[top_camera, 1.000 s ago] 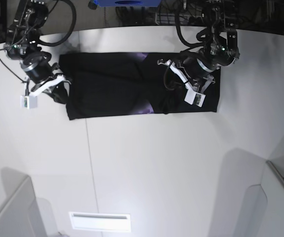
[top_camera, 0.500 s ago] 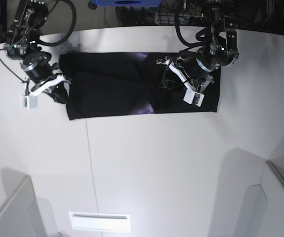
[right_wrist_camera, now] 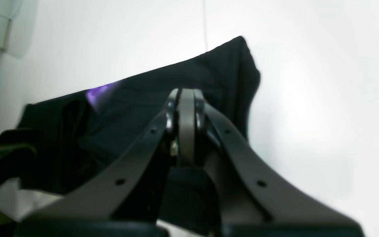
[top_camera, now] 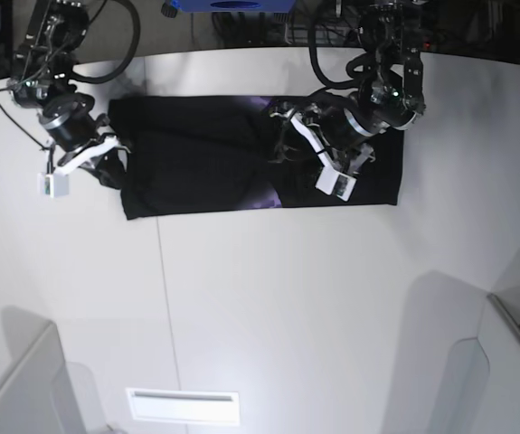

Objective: Fold the T-shirt properly
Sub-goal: 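Move the left gripper inward and fold the strip end toward the right gripper, then release the strip and regrasp its ends with both grippers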

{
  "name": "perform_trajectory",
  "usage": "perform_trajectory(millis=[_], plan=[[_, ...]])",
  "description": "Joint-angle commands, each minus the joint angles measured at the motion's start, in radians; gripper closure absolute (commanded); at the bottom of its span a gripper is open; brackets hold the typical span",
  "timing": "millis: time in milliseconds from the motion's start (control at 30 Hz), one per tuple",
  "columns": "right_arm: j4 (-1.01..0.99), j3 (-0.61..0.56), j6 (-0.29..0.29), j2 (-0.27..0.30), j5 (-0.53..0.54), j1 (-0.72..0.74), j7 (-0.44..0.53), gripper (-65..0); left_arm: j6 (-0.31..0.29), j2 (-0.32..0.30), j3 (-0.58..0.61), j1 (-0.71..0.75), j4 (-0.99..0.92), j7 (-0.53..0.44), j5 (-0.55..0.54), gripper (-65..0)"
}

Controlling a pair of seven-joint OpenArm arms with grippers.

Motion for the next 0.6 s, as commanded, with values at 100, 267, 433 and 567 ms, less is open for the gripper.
perform_trajectory(millis=[100,267,433,567], plan=[[-0.004,0.012,0.01,0.02,0.222,-0.026,0.02,0.0,-0.001,-0.032,-0.249,0.035,0.018,-0.018,-0.011,0.0],[-0.133,0.012,0.01,0.06,0.39,0.017,-0.078,-41.0,-0.07,-0.103,-0.504,0.081,0.014,-0.026,-0.011,0.0],[-0.237,0.012,0.007,0.062,0.307,0.073,-0.091,-40.8,-0.247,-0.143,-0.707,0.096,-0.035,-0.026,0.001,0.0],[-0.239,0.012,0.006,0.06,0.161,0.093,-0.091,-39.8,-0.29,-0.167,-0.777,0.093,-0.111,-0.029,0.001,0.0]])
